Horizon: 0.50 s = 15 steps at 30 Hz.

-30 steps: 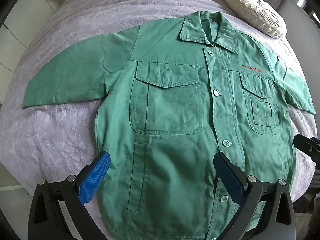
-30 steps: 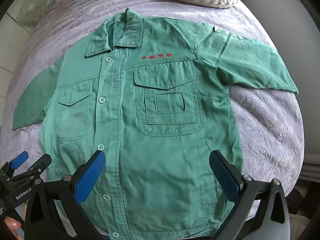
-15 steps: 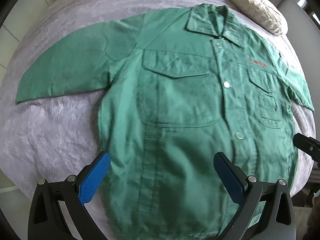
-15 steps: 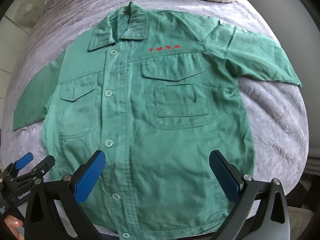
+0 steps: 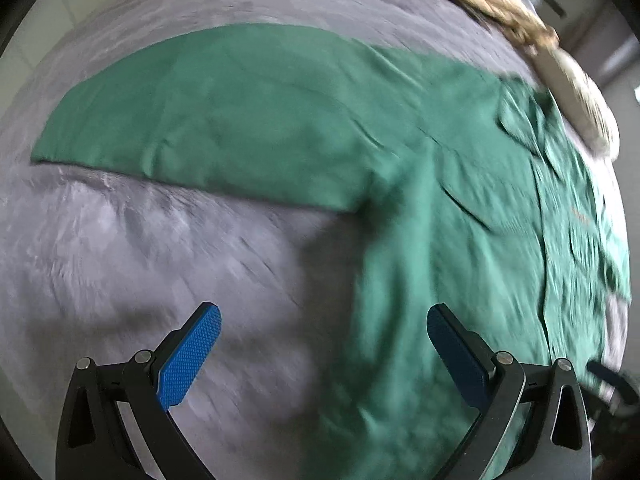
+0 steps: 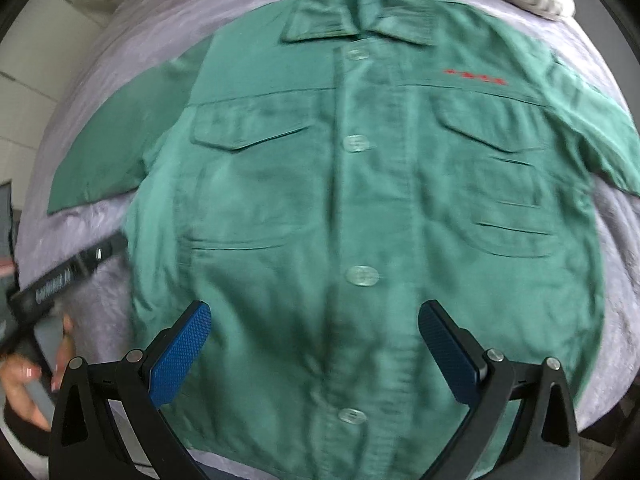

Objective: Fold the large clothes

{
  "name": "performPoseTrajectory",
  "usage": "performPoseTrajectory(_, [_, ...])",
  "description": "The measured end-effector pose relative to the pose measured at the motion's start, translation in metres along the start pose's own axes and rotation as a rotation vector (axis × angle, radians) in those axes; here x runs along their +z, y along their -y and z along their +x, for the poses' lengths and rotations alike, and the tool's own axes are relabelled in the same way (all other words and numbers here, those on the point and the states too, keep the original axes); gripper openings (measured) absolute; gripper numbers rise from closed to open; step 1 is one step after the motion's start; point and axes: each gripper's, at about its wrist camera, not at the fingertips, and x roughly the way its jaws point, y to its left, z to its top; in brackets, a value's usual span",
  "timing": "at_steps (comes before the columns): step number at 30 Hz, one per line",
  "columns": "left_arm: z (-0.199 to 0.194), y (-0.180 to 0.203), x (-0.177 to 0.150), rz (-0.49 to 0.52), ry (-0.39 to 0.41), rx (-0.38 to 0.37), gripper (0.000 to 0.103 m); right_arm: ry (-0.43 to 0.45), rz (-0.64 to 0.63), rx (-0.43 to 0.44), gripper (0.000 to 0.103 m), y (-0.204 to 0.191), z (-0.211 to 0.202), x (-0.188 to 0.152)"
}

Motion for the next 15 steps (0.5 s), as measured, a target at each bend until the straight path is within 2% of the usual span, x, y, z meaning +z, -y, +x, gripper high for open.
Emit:
performPoseTrajectory(5, [0.012,-0.065,0.024,-0.161,0.085,-0.030,0.103,-0.007,-0.071,0.029,0.103,-0.039,0.014,0.003])
performPoseTrajectory(10, [0.039,-0.118,0.044,-0.269,0.149,-0.053,0.103,-0.012,-0.145,0.041,0.103,-0.073,0.026,0.009])
performPoseTrajectory(13, [0.058,-0.133,0.056,-0.309,0.163,-0.032,0.103,-0.028,-0.162,0.054,0.103,-0.083,0.036,0.012])
performPoseTrajectory(15, [0.066,-0.136,0.065,-0.336,0.188,-0.048,0.103,-0.033,-0.170,0.060,0.103,-0.088,0.041,0.013])
